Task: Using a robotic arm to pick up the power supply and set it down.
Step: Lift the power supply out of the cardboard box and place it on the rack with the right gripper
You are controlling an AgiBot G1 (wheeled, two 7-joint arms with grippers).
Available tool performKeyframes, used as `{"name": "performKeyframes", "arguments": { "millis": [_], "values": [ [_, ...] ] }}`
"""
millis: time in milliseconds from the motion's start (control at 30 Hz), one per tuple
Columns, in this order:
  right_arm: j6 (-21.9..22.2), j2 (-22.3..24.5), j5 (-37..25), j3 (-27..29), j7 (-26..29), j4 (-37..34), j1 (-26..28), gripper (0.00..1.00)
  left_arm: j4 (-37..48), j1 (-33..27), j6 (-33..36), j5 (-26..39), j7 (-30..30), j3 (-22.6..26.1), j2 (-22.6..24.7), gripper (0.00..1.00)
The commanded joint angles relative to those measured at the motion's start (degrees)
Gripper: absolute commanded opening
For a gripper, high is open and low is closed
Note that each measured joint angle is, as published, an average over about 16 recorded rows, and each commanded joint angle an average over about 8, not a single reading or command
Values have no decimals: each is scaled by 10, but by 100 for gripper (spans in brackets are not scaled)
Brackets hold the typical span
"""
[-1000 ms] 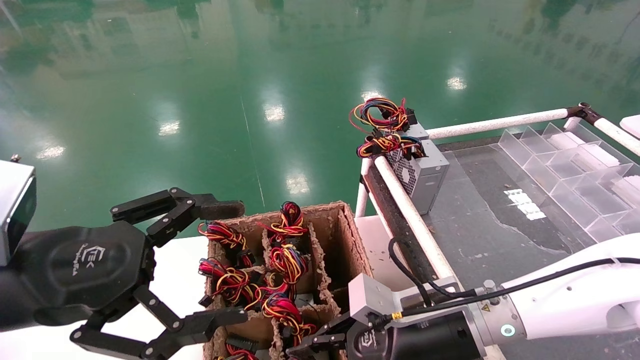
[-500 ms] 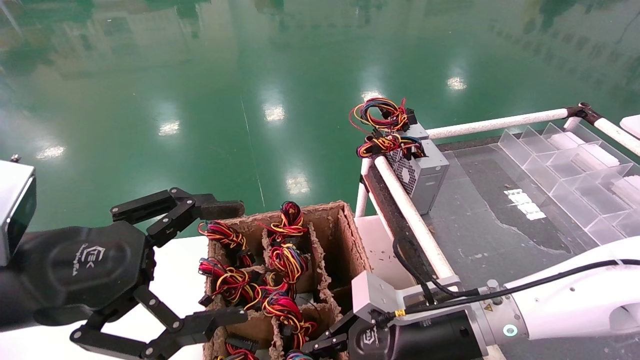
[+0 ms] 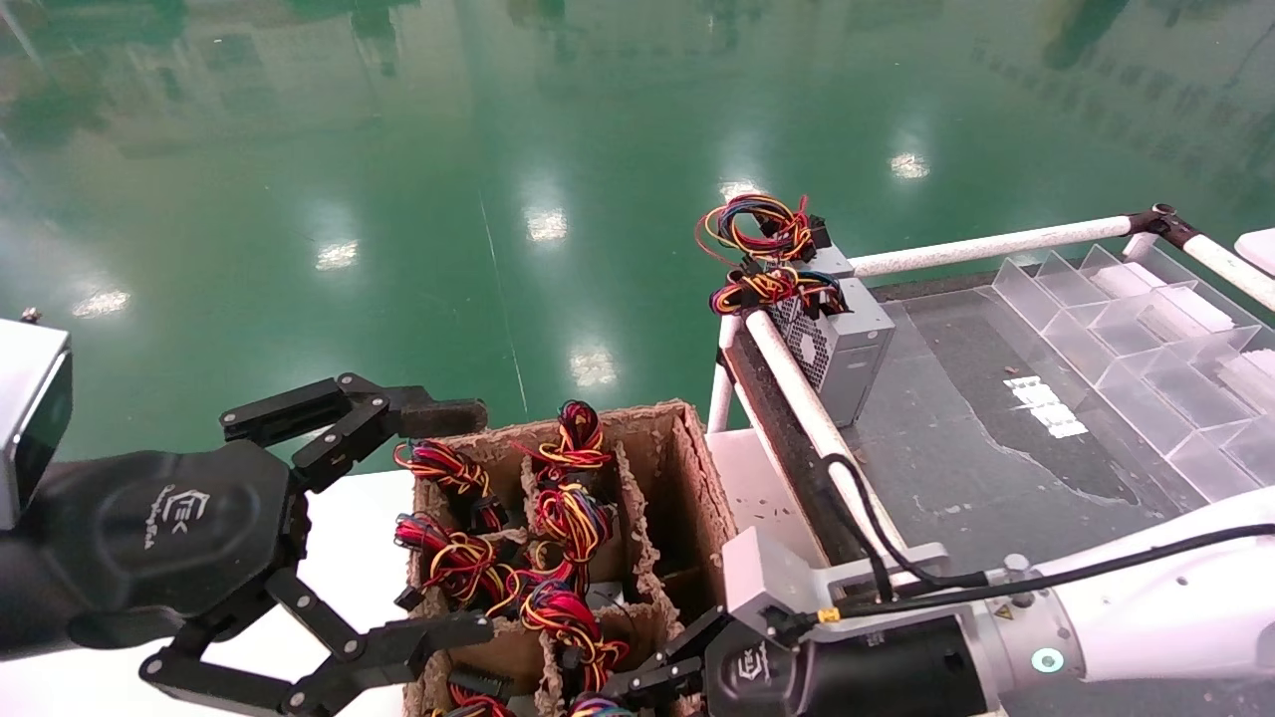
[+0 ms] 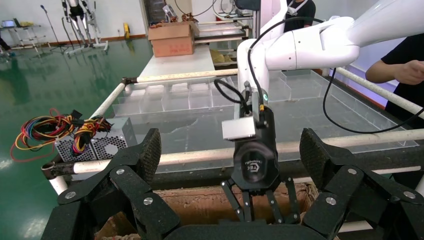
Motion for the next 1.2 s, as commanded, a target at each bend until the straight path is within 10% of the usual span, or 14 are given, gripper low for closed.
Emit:
{"name": "performKeyframes", "arguments": {
  "millis": [33, 1200],
  "values": [
    [-1, 5, 7, 1, 1, 5, -2, 0, 0, 0, 0, 0, 0, 0, 0, 100],
    [27, 158, 211, 117, 51, 108, 45, 0, 0, 0, 0, 0, 0, 0, 0, 100]
  ]
}}
